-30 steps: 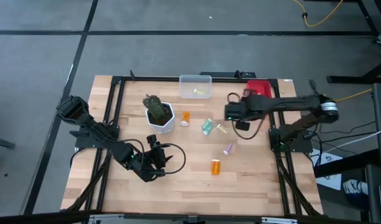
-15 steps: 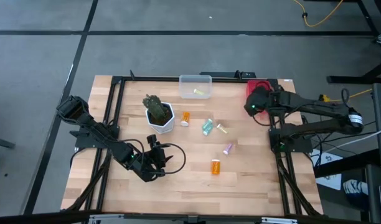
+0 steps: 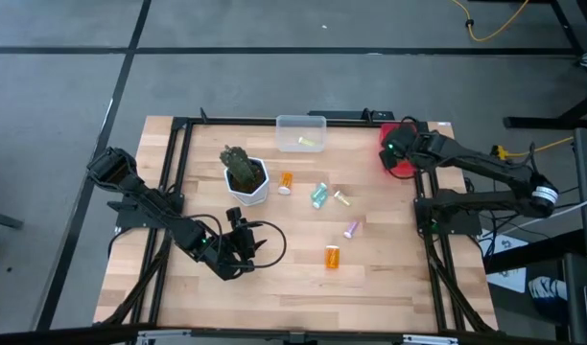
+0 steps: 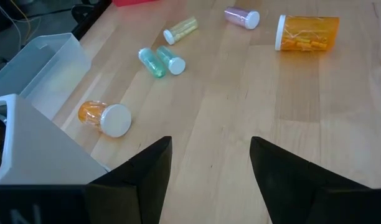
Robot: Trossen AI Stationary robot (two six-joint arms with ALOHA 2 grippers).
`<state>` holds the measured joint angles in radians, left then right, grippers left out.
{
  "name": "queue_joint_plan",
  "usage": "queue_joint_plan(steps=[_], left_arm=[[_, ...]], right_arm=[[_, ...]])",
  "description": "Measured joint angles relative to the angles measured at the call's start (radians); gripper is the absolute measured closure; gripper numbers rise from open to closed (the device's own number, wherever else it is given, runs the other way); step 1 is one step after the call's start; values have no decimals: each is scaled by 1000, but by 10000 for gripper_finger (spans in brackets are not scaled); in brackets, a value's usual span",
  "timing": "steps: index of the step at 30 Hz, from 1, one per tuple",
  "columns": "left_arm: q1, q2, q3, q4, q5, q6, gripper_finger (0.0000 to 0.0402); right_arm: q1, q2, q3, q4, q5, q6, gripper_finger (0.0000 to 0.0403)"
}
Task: Pick and place medicine bottles into bin by pill shape (circle, oval)
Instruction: Put the large orange pill bottle into the red bin, then put the small yellow pill bottle into the transparent bin
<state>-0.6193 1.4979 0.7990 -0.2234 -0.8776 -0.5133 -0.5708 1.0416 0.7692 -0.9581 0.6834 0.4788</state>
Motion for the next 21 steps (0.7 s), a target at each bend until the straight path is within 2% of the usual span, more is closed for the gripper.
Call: queue_joint_plan(steps=[3, 6, 12, 15, 21], left_arm=[[0, 0, 0, 0, 0, 0, 191], [0, 0, 0, 0, 0, 0, 191], [0, 0, 0, 0, 0, -1, 191], [0, 0, 0, 0, 0, -1, 191], [0, 0, 0, 0, 0, -2, 191]], right_arm=[[-40, 0, 0, 22, 5, -13, 215], [-69, 0, 0, 25, -42, -16, 212], [-94, 0, -3, 27, -64, -89, 192], [-106, 0, -3, 28, -105, -91, 179], [-121, 0, -3, 60, -109, -91, 170]])
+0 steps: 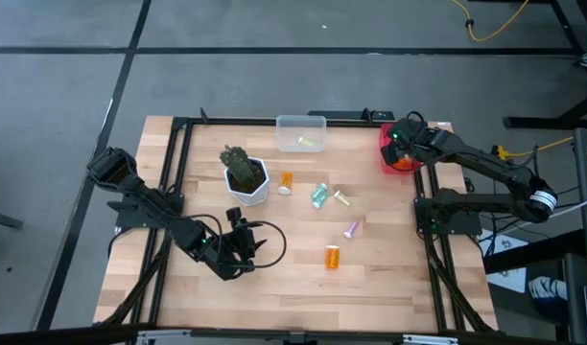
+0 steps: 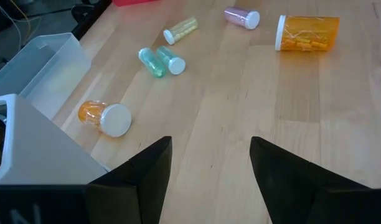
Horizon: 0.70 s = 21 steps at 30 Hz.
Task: Pick and place medicine bottles into bin by pill shape (circle, oval)
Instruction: Put the small yellow pill bottle into the transparent bin
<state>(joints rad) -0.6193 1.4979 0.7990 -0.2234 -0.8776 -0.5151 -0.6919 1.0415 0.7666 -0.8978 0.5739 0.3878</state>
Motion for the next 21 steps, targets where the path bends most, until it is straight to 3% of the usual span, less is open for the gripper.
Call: queue_joint_plan(steps=[8, 18, 21], left_arm=[[0, 0, 0, 0, 0, 0, 191], [0, 0, 0, 0, 0, 0, 191], [0, 0, 0, 0, 0, 0, 191]], right_arm=[[-2, 0, 0, 48, -21, 15, 169], [14, 4, -1, 274, -471, -15, 169], [47, 23, -1, 348, -553, -34, 169]])
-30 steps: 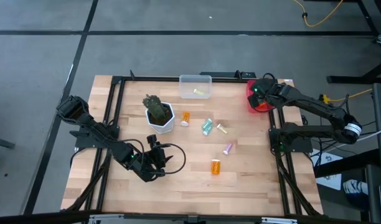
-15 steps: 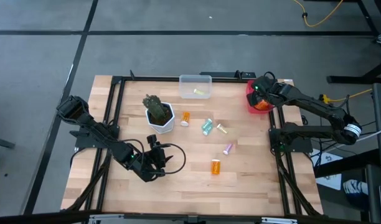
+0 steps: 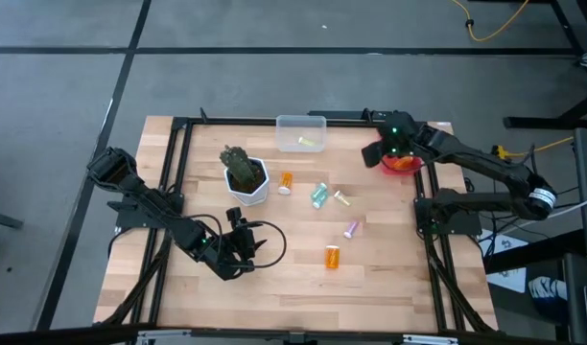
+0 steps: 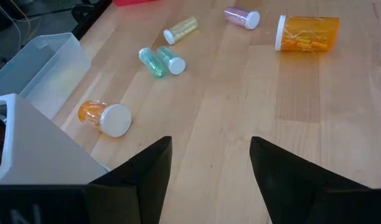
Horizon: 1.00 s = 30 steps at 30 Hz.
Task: Pick and place medicine bottles into bin by pill shape (circle, oval)
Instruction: Put the small yellow pill bottle into the transparent bin
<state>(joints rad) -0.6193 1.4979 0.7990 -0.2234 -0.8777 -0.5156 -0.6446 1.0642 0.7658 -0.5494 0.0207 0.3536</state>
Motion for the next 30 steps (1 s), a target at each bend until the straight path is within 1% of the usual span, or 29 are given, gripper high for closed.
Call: queue_joint_plan(steps=[5, 13, 19, 25, 28, 30], left_arm=[[0, 0, 0, 0, 0, -2, 191], [0, 0, 0, 0, 0, -2, 191], [0, 0, 0, 0, 0, 0, 191], [0, 0, 0, 0, 0, 0, 191], [0, 0, 0, 0, 0, 0, 191], [0, 0, 0, 0, 0, 0, 191]], right_arm=[[77, 70, 0, 80, -19, -12, 169], [217, 228, 0, 109, -68, -14, 169], [330, 322, 0, 283, -104, -18, 169], [404, 374, 0, 454, -112, -24, 169], [419, 383, 0, 440, -93, -29, 169], [423, 383, 0, 378, -64, -46, 169]])
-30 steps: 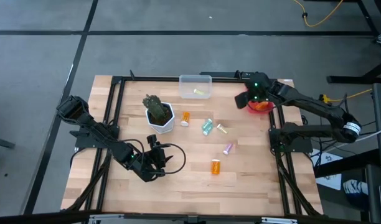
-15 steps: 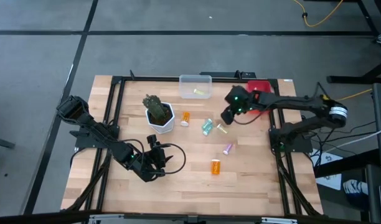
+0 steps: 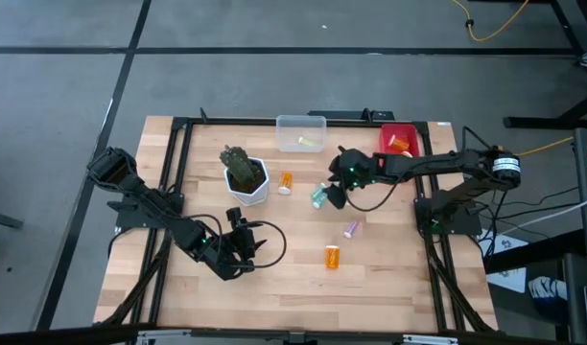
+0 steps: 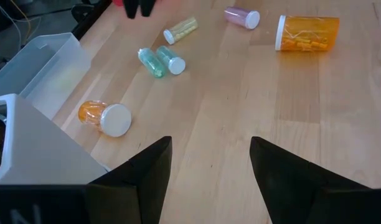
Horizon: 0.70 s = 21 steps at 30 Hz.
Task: Pick and place medicine bottles into bin by pill shape (circle, oval)
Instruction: Put the small yellow pill bottle into the transparent bin
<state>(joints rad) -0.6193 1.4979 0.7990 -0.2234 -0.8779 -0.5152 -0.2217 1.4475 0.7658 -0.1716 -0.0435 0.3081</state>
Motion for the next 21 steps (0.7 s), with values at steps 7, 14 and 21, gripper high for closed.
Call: queue_joint_plan(steps=[7, 14, 21], left_arm=[[0, 0, 0, 0, 0, 1, 191], [0, 0, 0, 0, 0, 0, 191], [0, 0, 0, 0, 0, 0, 191]], right_arm=[[4, 0, 0, -264, 110, 45, 181], [15, 0, 0, -256, 104, 50, 193], [70, 21, 0, -279, 75, 24, 193]])
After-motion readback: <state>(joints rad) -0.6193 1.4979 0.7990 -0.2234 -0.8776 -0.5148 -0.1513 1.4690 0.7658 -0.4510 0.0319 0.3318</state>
